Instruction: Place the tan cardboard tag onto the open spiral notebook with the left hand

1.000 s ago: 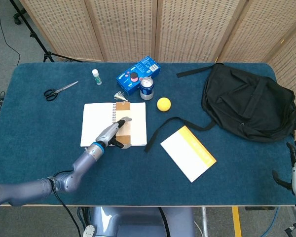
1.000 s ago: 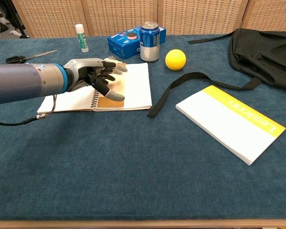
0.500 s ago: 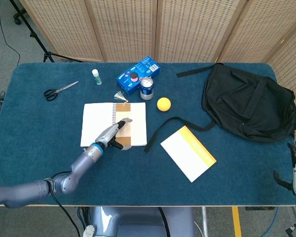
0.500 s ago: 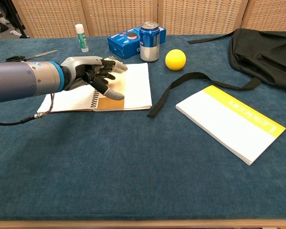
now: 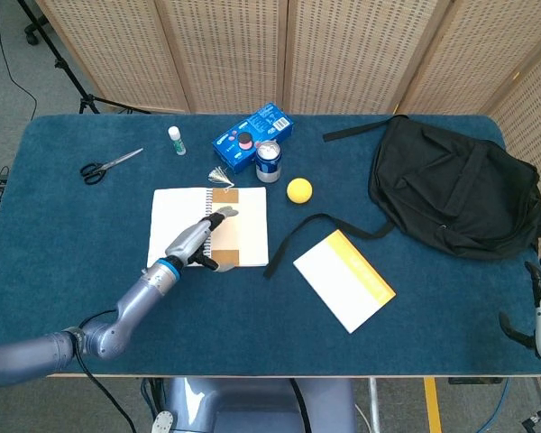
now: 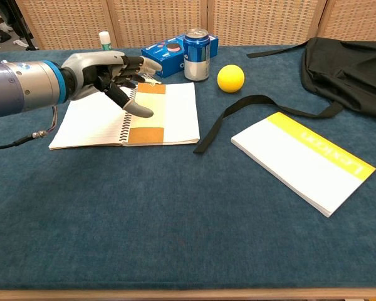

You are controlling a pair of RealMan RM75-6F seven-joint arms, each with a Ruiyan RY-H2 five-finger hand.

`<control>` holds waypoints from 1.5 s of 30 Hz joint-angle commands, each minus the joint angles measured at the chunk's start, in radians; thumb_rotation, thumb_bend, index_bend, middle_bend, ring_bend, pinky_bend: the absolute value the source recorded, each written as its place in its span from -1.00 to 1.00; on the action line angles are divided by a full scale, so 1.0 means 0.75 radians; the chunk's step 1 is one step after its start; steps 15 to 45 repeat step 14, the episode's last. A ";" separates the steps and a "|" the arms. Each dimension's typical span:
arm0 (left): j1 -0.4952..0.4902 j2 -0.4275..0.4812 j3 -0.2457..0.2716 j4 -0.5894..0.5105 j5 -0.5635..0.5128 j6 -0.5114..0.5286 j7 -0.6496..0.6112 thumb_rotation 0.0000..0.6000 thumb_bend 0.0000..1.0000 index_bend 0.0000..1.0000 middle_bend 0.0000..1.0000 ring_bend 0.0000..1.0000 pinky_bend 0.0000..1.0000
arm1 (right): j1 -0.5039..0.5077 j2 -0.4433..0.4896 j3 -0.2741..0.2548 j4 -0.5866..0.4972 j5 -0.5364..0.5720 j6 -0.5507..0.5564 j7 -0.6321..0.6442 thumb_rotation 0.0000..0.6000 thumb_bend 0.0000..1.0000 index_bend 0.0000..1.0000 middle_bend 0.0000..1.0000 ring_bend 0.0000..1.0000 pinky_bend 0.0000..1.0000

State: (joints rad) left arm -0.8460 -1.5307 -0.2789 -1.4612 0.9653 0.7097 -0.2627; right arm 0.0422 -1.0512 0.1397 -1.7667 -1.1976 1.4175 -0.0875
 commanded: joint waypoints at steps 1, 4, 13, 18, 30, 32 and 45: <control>0.065 0.058 -0.003 -0.064 0.134 0.118 -0.023 1.00 -0.68 -1.00 -1.00 -1.00 -1.00 | -0.002 0.003 -0.003 -0.006 -0.011 0.005 0.005 1.00 -0.27 -1.00 -1.00 -1.00 -1.00; 0.138 0.126 0.036 -0.123 0.284 0.246 -0.025 1.00 -0.78 -1.00 -1.00 -1.00 -1.00 | -0.005 0.007 -0.008 -0.015 -0.029 0.009 0.012 1.00 -0.27 -1.00 -1.00 -1.00 -1.00; 0.378 0.264 0.166 -0.136 0.535 0.624 0.001 1.00 -0.99 -1.00 -1.00 -1.00 -1.00 | -0.011 0.022 -0.024 -0.038 -0.080 0.017 0.039 1.00 -0.27 -1.00 -1.00 -1.00 -1.00; 0.410 0.275 0.184 -0.125 0.543 0.661 0.010 1.00 -1.00 -1.00 -1.00 -1.00 -1.00 | -0.012 0.024 -0.025 -0.041 -0.086 0.019 0.043 1.00 -0.27 -1.00 -1.00 -1.00 -1.00; 0.410 0.275 0.184 -0.125 0.543 0.661 0.010 1.00 -1.00 -1.00 -1.00 -1.00 -1.00 | -0.012 0.024 -0.025 -0.041 -0.086 0.019 0.043 1.00 -0.27 -1.00 -1.00 -1.00 -1.00; 0.410 0.275 0.184 -0.125 0.543 0.661 0.010 1.00 -1.00 -1.00 -1.00 -1.00 -1.00 | -0.012 0.024 -0.025 -0.041 -0.086 0.019 0.043 1.00 -0.27 -1.00 -1.00 -1.00 -1.00; 0.410 0.275 0.184 -0.125 0.543 0.661 0.010 1.00 -1.00 -1.00 -1.00 -1.00 -1.00 | -0.012 0.024 -0.025 -0.041 -0.086 0.019 0.043 1.00 -0.27 -1.00 -1.00 -1.00 -1.00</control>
